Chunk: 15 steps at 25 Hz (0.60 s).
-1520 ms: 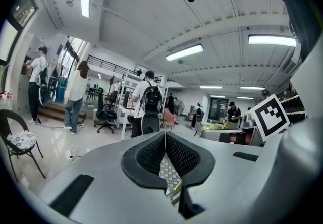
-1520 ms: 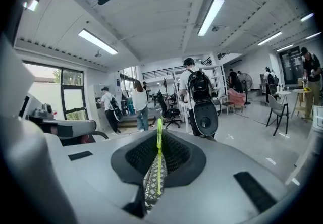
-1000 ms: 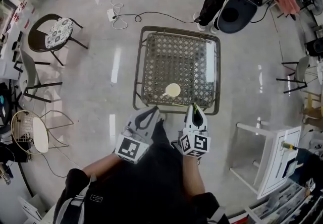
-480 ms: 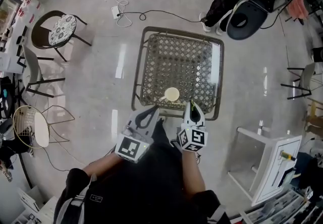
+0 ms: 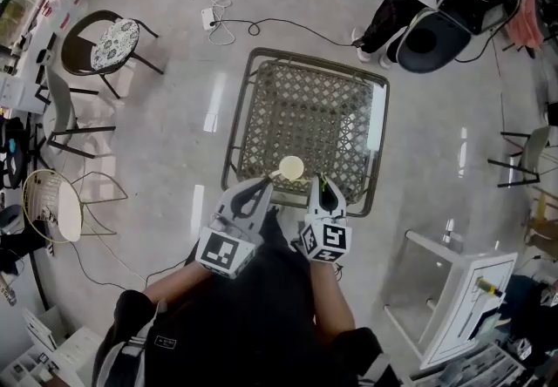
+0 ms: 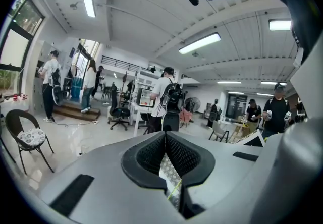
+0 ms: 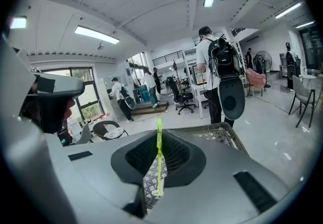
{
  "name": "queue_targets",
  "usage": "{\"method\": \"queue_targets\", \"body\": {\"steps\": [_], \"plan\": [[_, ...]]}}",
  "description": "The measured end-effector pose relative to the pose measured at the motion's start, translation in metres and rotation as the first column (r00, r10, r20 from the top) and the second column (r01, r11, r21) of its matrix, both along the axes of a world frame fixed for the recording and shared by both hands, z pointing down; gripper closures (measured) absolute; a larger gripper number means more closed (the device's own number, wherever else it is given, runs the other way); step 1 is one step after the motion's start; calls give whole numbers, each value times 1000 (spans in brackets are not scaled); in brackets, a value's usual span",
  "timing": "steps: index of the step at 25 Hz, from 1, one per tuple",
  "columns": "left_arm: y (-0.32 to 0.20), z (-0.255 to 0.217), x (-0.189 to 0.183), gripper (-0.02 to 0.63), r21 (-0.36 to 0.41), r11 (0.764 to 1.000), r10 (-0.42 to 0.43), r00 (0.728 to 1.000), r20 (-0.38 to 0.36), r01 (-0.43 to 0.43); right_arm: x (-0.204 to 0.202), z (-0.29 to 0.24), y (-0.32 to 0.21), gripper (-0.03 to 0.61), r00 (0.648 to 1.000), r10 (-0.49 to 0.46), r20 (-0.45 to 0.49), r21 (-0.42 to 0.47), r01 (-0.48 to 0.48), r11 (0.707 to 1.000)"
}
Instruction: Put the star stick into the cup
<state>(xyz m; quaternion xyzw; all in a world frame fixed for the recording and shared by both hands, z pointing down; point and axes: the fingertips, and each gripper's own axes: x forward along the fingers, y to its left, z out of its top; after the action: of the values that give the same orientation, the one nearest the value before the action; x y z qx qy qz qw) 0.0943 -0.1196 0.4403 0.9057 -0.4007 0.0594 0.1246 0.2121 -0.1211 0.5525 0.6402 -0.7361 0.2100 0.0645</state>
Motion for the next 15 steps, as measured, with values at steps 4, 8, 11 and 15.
{"method": "queue_targets", "body": {"steps": [4,8,11,15], "plan": [[-1,2,1,595,-8,1000,5,1000,19,-5,5,7,-3,558,1000,0,4,-14,0,1000],[-6,0,5,595,-17,1000,3,1000,2,-3,10,23,-9,557,1000,14,0,-36,-14,999],[-9,1,8,595,-19,1000,16,1000,4,-16,11,34,-11,557,999,33,0,-52,-33,998],[-15,-1,14,595,-7,999,32,999,14,-32,12,50,-13,557,999,46,12,-65,-45,997]]}}
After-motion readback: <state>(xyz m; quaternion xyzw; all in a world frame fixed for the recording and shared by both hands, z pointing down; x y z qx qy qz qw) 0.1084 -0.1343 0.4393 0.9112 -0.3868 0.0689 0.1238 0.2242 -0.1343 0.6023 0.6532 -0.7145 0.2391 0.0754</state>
